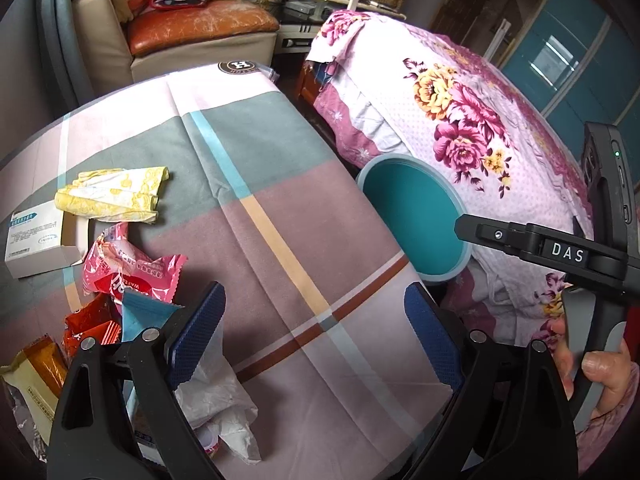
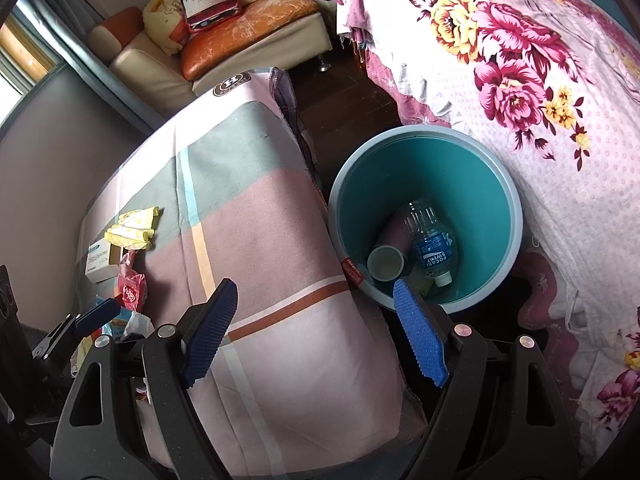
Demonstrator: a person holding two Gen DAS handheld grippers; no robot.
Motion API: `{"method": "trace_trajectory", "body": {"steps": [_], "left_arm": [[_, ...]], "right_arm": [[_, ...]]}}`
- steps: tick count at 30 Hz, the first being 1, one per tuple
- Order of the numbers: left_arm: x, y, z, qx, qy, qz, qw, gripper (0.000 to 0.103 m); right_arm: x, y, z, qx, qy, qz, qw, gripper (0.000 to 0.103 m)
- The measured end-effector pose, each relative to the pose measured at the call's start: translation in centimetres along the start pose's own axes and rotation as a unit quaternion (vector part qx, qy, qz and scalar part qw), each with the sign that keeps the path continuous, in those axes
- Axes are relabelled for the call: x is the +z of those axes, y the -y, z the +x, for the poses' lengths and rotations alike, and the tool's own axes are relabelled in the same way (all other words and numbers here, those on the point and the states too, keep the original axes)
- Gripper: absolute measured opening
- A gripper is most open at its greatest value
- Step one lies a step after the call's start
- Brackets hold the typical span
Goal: Collect trash
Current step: 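Grasp the yellow snack wrapper with the left gripper while the right gripper grasps the tissue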
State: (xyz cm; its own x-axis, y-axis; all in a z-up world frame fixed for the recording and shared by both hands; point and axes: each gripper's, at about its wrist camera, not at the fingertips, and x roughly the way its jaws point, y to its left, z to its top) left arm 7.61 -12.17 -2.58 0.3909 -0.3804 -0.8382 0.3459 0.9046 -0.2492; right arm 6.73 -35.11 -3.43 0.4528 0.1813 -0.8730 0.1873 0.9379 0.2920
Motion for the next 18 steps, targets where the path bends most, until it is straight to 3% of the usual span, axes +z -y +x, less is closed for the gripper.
{"method": "trace_trajectory", "body": {"steps": [10, 18], "left_arm": [[-2.6, -5.7, -5.1, 0.029, 0.036, -0.049, 0.9977, 0.096], [-5.2, -11.1, -9.1, 0.058, 0.062, -0.108, 0.9905, 0.097]], "right_arm": [[-2.6, -6.5, 0.0, 0.01, -0.017, -0.056, 0.998, 0.081], [-6.0, -11.5, 2.4, 0.041, -0.068, -0.101, 0.992, 0.081]]}}
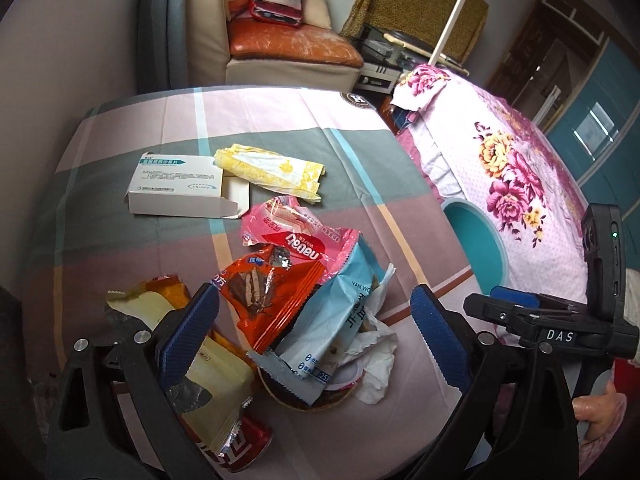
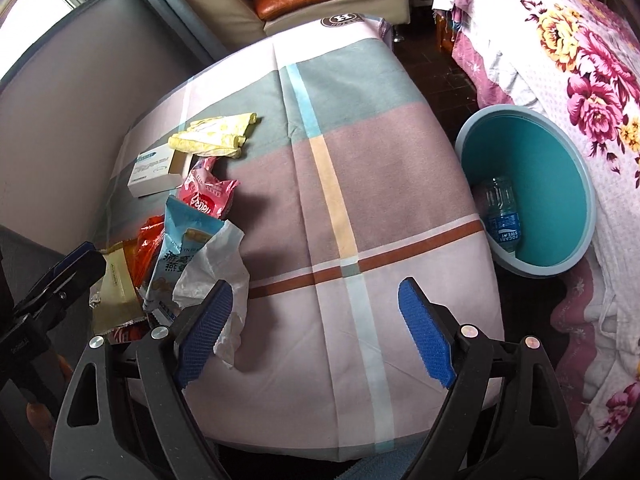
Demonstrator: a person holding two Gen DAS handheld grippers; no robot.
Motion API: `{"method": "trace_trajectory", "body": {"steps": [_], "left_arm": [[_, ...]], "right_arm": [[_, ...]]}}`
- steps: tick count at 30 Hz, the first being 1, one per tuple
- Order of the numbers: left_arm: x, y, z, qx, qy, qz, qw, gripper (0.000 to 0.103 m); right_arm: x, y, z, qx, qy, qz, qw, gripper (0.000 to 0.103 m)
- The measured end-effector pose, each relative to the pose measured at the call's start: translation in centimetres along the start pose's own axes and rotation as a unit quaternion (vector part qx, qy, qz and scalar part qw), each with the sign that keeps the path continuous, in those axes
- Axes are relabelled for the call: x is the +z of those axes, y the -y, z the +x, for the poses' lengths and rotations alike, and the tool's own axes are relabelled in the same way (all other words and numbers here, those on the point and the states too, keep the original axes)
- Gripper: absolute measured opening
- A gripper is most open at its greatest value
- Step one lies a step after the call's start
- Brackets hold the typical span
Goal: Collect trash
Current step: 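Grasp the yellow snack wrapper with the left gripper while the right gripper grasps the tissue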
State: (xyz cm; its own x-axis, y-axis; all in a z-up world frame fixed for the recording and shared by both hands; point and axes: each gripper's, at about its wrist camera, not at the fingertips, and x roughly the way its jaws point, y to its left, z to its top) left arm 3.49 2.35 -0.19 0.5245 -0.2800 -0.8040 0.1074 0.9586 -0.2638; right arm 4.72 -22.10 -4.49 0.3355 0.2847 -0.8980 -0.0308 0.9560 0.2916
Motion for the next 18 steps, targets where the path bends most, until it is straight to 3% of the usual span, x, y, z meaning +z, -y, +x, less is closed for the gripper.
{"method": "trace_trajectory", "body": {"steps": [11, 18], "left_arm": [[-2.0, -7.4, -0.9, 0.037, -0.007, -0.082, 0.9959, 0.097], [-2.7, -8.9, 0.4, 0.05, -0.026, -0.098, 0.9936, 0.097]], "right_arm": [[-1.6, -4.2, 5.1, 0.048, -0.063, -0.025, 0.997, 0.081], [-1.8, -5.5, 6.6, 0.056, -0.073, -0.04, 0.995, 0.081]]}}
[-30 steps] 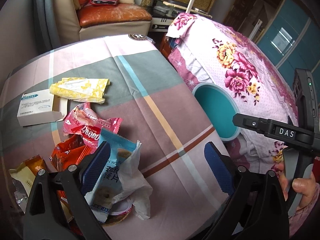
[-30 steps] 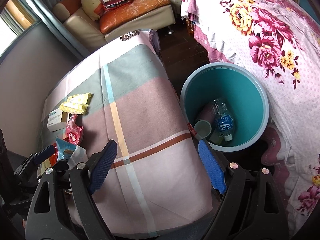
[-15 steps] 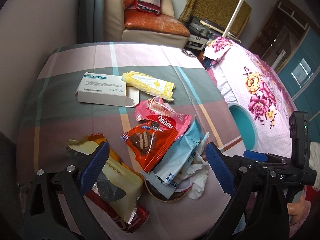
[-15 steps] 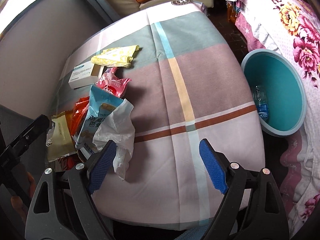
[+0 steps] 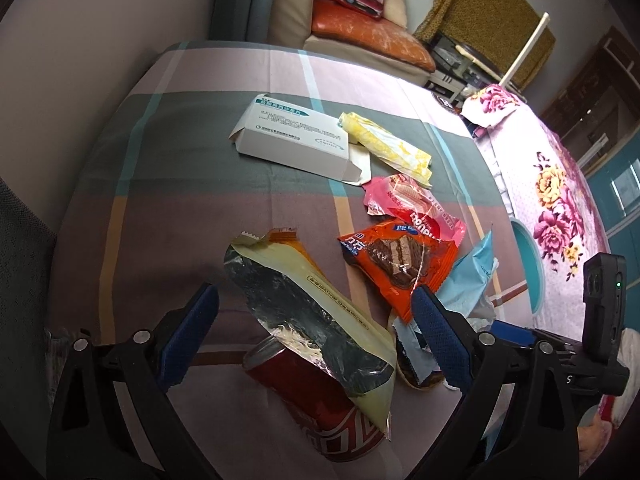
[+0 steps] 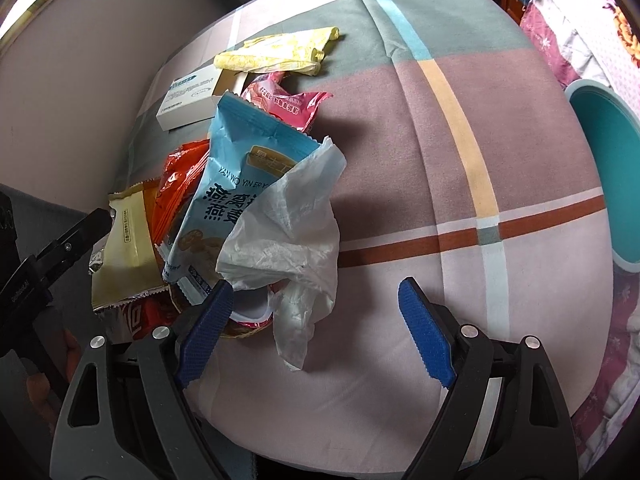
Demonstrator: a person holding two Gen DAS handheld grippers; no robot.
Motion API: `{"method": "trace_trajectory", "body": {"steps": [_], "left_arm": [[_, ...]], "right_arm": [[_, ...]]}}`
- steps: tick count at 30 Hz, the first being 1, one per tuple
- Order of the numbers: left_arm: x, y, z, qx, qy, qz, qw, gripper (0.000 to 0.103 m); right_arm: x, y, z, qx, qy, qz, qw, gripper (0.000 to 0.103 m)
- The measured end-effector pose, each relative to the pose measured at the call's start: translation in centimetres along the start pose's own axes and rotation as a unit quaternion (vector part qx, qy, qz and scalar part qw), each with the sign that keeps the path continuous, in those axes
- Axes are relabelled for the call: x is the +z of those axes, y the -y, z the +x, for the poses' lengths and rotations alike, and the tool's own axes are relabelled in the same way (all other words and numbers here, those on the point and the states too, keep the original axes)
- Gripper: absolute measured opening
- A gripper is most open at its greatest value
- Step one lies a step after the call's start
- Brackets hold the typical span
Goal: Collect trash
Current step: 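Grasp the yellow snack wrapper with the left gripper while the right gripper grasps the tissue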
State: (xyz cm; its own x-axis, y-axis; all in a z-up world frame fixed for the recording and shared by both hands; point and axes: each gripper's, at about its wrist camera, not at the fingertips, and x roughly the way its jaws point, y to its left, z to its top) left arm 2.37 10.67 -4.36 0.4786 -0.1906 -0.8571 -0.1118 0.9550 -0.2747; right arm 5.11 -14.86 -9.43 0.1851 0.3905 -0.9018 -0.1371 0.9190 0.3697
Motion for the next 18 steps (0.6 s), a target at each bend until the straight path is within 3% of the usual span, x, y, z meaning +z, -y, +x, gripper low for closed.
{"method": "trace_trajectory", "body": {"steps": [2, 7, 9, 11, 13, 15, 18], "left_arm": [[0.0, -0.4, 0.7, 0.002, -0.009, -0.007, 0.9999, 0.097], [-0.1, -0.9, 2.0, 0.001, -0.019, -0.019, 0.9996, 0.097], [0.0, -0.7, 2.4, -0.002, -0.021, -0.016, 0.9996, 0.097], [0.0, -0.3, 2.7, 0.0, -0.022, -0.011, 0.9997, 0.096], [-0.1, 0.1, 3.1, 0.003, -0.025, -0.005, 0.9997, 0.089], [-0.1, 0.2, 3.5, 0.002, -0.031, -0.003, 0.9995, 0.08], [-0.2, 0.3, 3.9, 0.007, -0.034, -0.001, 0.9994, 0.066]], "right_arm": [[0.1, -0.2, 0.3, 0.0, -0.001, -0.004, 1.0, 0.081], [0.1, 0.0, 0.8, 0.008, -0.012, -0.006, 1.0, 0.061], [0.1, 0.1, 0.9, 0.012, -0.015, -0.006, 1.0, 0.058], [0.0, 0.1, 0.9, 0.01, -0.015, -0.011, 1.0, 0.046], [-0.1, 0.1, 1.0, 0.012, -0.017, -0.014, 1.0, 0.029], [-0.2, 0.2, 1.0, 0.015, -0.016, -0.014, 1.0, 0.02], [-0.1, 0.4, 0.4, 0.009, -0.005, -0.015, 1.0, 0.017]]}}
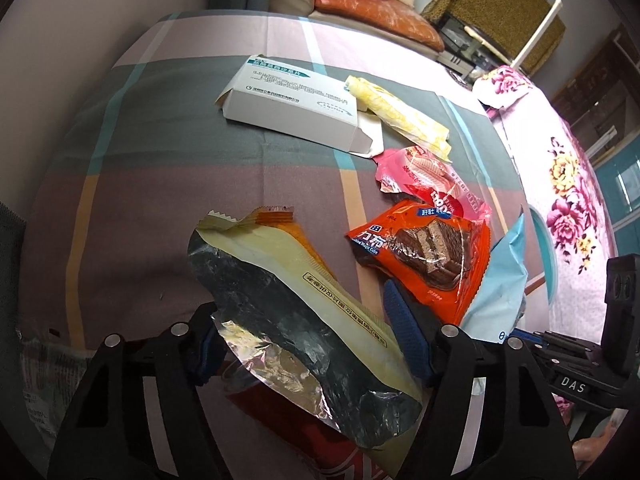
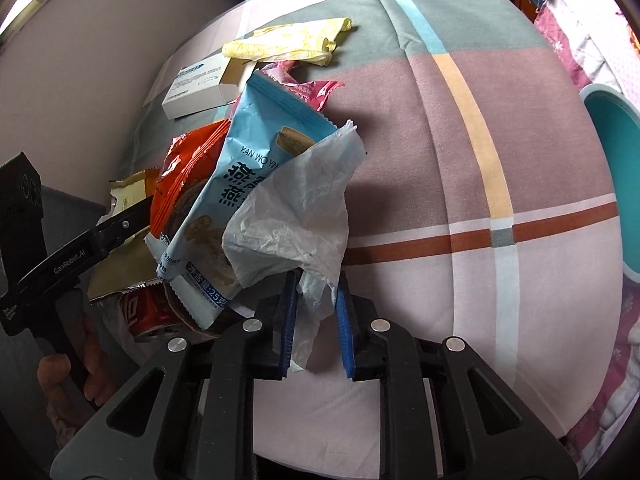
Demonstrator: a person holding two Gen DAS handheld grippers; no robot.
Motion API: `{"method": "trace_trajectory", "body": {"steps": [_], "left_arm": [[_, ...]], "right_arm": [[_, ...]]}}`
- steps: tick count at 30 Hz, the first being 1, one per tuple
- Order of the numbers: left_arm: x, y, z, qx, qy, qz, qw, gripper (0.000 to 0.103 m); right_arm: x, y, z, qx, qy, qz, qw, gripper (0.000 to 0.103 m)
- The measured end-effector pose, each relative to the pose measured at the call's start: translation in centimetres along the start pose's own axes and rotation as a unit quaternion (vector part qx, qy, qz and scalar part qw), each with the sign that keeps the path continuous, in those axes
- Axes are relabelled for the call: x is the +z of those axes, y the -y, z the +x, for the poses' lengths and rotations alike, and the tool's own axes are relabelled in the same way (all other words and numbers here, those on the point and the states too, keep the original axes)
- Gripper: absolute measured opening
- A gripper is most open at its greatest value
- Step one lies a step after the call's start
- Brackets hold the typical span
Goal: Collect trash
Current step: 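Grasp the yellow snack wrapper with the left gripper while the right gripper grasps the tissue, then lift the wrapper and tissue and carry both toward the wastebasket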
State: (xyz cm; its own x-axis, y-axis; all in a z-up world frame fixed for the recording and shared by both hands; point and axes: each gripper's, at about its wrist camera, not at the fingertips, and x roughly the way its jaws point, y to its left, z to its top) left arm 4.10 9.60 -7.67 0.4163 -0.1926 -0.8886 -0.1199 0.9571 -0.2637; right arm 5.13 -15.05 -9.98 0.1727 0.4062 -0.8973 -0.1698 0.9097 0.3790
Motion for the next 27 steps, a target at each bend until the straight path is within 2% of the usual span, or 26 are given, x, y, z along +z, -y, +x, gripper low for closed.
{"method": "trace_trajectory", "body": {"steps": [1, 2, 4, 6, 12, 15, 16, 18, 21, 27], "left_arm": [[0.0, 0.0, 0.0, -0.001, 0.001, 0.0, 1.0, 0.055], [0.0, 0.0, 0.0, -0.002, 0.003, -0.001, 1.0, 0.051], [0.1, 0.2, -0.4, -0.003, 0.013, 0.001, 0.9999, 0.027], [0.3, 0.3, -0.8, 0.001, 0.022, 0.002, 0.9998, 0.022], [0.8, 0.6, -2.2, -0.002, 0.047, -0.003, 0.9989, 0.021], [0.9, 0.9, -2.3, -0.005, 0.047, 0.003, 0.9989, 0.021], [0.9, 1.0, -2.2, -0.007, 0.045, 0.004, 0.9989, 0.021], [0.9, 1.0, -1.8, -0.008, 0.04, 0.003, 0.9992, 0.021], [0.9, 1.0, -1.0, -0.012, 0.029, 0.005, 0.9995, 0.021], [0.8, 0.7, -0.1, -0.022, 0.021, 0.002, 0.9995, 0.022]], "right_arm": [[0.0, 0.2, -0.3, 0.0, 0.003, 0.001, 1.0, 0.017], [0.1, 0.4, -0.6, 0.0, 0.005, 0.004, 1.0, 0.017], [0.1, 0.8, -1.3, -0.007, 0.016, 0.006, 1.0, 0.013], [0.0, 1.2, -2.0, -0.011, 0.03, 0.006, 0.999, 0.007], [0.5, 2.4, -3.4, -0.017, 0.056, 0.024, 0.998, 0.007], [0.6, 2.9, -3.1, 0.006, 0.04, 0.032, 0.999, 0.007], [0.7, 2.9, -2.7, 0.022, 0.035, 0.043, 0.998, 0.01], [0.6, 3.0, -2.4, 0.026, 0.035, 0.048, 0.998, 0.017], [0.4, 2.8, -2.4, 0.038, 0.037, 0.049, 0.997, 0.044], [1.1, 1.8, -1.1, 0.037, 0.036, 0.037, 0.998, 0.051]]}}
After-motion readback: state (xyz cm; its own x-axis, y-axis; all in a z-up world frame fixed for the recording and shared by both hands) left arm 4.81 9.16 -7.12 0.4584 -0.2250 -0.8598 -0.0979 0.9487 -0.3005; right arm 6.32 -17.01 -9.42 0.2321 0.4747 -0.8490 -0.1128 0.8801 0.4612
